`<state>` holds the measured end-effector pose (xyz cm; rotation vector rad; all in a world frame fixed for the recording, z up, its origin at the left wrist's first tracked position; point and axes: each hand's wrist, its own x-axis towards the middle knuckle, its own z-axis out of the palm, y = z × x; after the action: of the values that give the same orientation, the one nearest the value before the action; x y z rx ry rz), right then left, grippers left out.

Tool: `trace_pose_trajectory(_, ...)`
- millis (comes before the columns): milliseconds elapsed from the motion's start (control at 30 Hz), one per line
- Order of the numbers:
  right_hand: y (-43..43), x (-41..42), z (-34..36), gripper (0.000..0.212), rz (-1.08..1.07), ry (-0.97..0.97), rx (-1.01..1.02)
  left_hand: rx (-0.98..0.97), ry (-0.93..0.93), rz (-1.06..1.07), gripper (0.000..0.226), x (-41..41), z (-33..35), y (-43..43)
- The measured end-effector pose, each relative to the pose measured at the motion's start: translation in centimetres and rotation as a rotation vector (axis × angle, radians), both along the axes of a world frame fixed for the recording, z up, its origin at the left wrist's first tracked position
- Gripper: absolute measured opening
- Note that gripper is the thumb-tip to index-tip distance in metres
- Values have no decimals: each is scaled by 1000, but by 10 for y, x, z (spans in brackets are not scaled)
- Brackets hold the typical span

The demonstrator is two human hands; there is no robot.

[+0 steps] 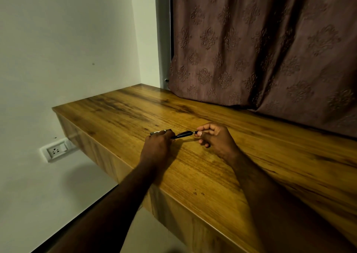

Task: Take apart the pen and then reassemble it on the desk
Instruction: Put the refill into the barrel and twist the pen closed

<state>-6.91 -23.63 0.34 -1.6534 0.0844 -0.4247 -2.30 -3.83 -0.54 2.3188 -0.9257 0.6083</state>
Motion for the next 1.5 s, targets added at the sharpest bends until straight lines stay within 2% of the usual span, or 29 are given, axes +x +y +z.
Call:
trace_pose_trajectory(100,0,-1,0,8,-2,-5,16,12,-1,2,59,1,-1,0)
trace_pose_trajectory(267,-2,1,-1,10,-7,-3,34,50,-30,55,24,13,-11,-1)
trace_pose_trajectory(667,1,-1,-1,4,30,9,-31,30,-103,19,27,12,-12,-1)
trace_pose_trajectory(833,4,-2,2,4,41,28,28,27,-121,-15,21,10,-10,-1)
trace_pose_trajectory(967,3,1,-1,10,10,53,-59,49,-119,-30,11,11,-9,-2)
trace_pose_trajectory(1167,11,-4,3,30,-46,50,-247,7,-108,-94,19,8,-7,-2)
trace_pose_trajectory(1267,14,-6,3,34,-66,39,-266,0,-91,-104,22,8,-7,-2)
trace_pose_trajectory(1367,16,-4,3,30,-53,38,-167,-15,-103,-89,25,6,-8,-1)
trace_pose_trajectory(1500,14,-5,5,11,-21,20,-72,-59,-105,-109,40,2,-3,0)
